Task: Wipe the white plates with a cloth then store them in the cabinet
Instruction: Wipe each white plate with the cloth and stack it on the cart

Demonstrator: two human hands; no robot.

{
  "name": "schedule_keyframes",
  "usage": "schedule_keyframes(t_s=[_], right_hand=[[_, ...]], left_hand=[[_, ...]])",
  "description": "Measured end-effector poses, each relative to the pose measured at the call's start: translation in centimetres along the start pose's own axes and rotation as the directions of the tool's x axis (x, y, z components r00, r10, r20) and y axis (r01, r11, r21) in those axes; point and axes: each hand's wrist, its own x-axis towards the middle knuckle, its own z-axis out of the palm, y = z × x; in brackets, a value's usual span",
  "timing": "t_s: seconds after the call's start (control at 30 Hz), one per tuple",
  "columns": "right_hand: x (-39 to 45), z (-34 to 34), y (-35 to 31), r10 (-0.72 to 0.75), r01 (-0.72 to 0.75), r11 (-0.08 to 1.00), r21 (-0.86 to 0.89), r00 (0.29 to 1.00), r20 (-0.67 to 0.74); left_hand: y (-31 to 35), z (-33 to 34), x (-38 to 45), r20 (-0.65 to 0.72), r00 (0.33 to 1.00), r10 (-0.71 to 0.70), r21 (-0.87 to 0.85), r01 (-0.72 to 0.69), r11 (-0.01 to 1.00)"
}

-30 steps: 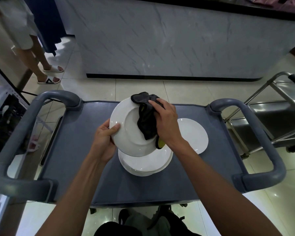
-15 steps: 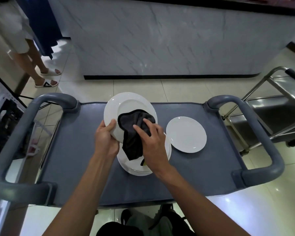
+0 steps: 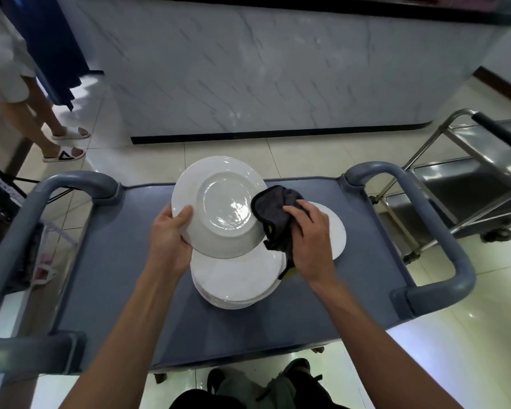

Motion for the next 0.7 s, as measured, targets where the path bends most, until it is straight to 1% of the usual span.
schedule_keyframes(t_s=[0.07,0.13,0.17,0.23,0.3,0.4,0.43,0.53,0.6,0.7], right_hand=[[0.5,-1.1,0.8,0.02,-0.021,1.0,-0.022,0.999,-0.033],[0.9,-2.1,1.6,0.027,-0.029,0.999,-0.041,0.998,-0.048],[1.1,-2.6,2.0,0.035,-0.037,0.998,-0.047,0.998,-0.047],[1.2,-3.6,2.9,0.06,-0.063,0.996,-0.067,0.997,-0.043],[1.2,-4.7,3.9,0.091,-0.094,0.993,-0.075,0.995,-0.045],[1.1,-6.3,5.8,0.137,-0.141,0.987,-0.077,0.989,-0.055],[0.9,-6.9,6.5,0.148,-0.152,0.985,-0.082,0.987,-0.056],[0.4,-8.4,8.7,0.175,-0.179,0.98,-0.088,0.983,-0.05],[0.2,-9.4,10.2,0.198,-0.202,0.975,-0.094,0.979,-0.046],[0.1,-10.6,12.5,0.218,-0.219,0.967,-0.127,0.976,-0.024]], left_hand=[[0.1,1.3,0.3,0.025,0.998,0.057,0.136,-0.06,0.989],[0.1,2.9,0.5,0.117,0.985,0.13,0.273,-0.158,0.949],[-0.1,3.7,0.5,0.177,0.97,0.167,0.351,-0.221,0.91],[-0.8,5.5,0.7,0.3,0.931,0.21,0.525,-0.344,0.778],[-1.9,7.3,1.0,0.407,0.889,0.208,0.645,-0.441,0.624],[-4.2,9.7,1.3,0.541,0.821,0.183,0.68,-0.555,0.48],[-5.0,10.4,1.3,0.578,0.796,0.178,0.69,-0.593,0.415],[-7.4,12.3,1.5,0.664,0.736,0.13,0.697,-0.673,0.247],[-8.9,13.6,1.8,0.693,0.715,0.096,0.701,-0.699,0.143],[-10.9,15.7,2.1,0.7,0.711,0.074,0.713,-0.701,-0.011]])
